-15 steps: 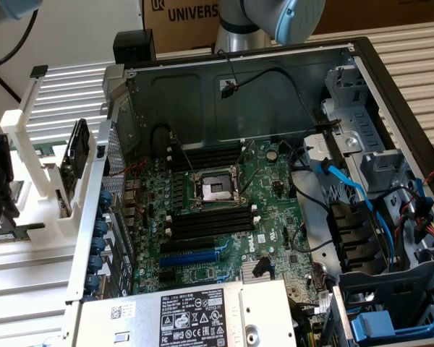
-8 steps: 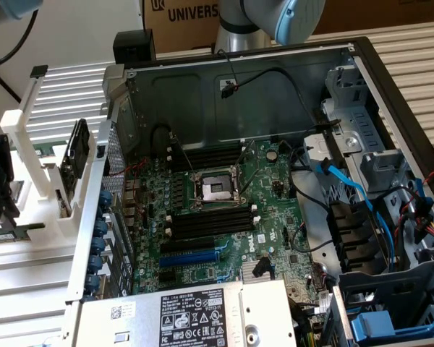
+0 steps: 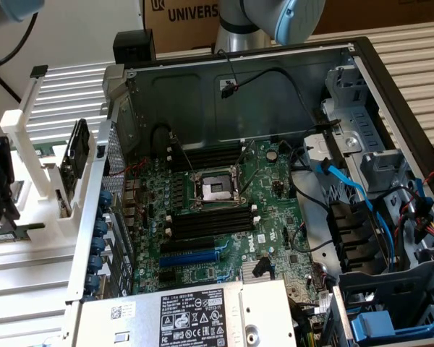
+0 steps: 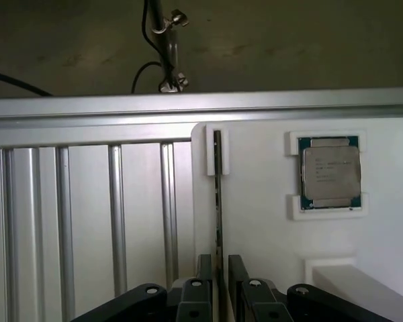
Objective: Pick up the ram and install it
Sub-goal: 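Pick up the ram and move it above insertion slot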
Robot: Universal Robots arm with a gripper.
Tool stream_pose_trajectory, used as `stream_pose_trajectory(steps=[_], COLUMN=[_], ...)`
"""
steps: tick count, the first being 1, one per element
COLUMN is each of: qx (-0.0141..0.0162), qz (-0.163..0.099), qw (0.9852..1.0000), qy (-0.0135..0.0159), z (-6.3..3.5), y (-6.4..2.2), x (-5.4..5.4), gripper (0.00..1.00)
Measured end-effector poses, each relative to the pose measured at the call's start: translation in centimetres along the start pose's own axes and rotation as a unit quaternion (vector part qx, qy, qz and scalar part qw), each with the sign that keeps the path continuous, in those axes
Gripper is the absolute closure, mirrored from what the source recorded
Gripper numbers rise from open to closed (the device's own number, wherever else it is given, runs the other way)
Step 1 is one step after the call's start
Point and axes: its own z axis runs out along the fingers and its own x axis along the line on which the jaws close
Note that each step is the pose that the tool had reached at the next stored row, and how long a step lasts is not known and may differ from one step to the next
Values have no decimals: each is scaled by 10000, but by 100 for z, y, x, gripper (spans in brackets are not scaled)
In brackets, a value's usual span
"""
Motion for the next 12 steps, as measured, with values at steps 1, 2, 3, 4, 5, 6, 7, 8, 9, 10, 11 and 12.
stream_pose_trajectory(steps=[1,2,3,4,5,6,7,8,9,10,11,12], qx=[1,1,-1,-1,-1,-1,-1,-1,-1,-1,-2,-2], qz=[-2,-6,-16,-20,-25,-30,-34,-44,-48,-52,-57,-61], qw=[10000,10000,10000,10000,10000,10000,10000,10000,10000,10000,10000,10000], qy=[2,2,4,4,4,4,4,4,4,4,5,5], z=[3,3,5,7,9,12,16,25,31,37,44,50], y=[0,0,0,1,2,2,2,3,2,2,2,2], x=[-3,-3,-5,-6,-6,-6,-7,-8,-8,-7,-7,-7], gripper=[76,76,76,76,76,76,76,76,76,76,76,76])
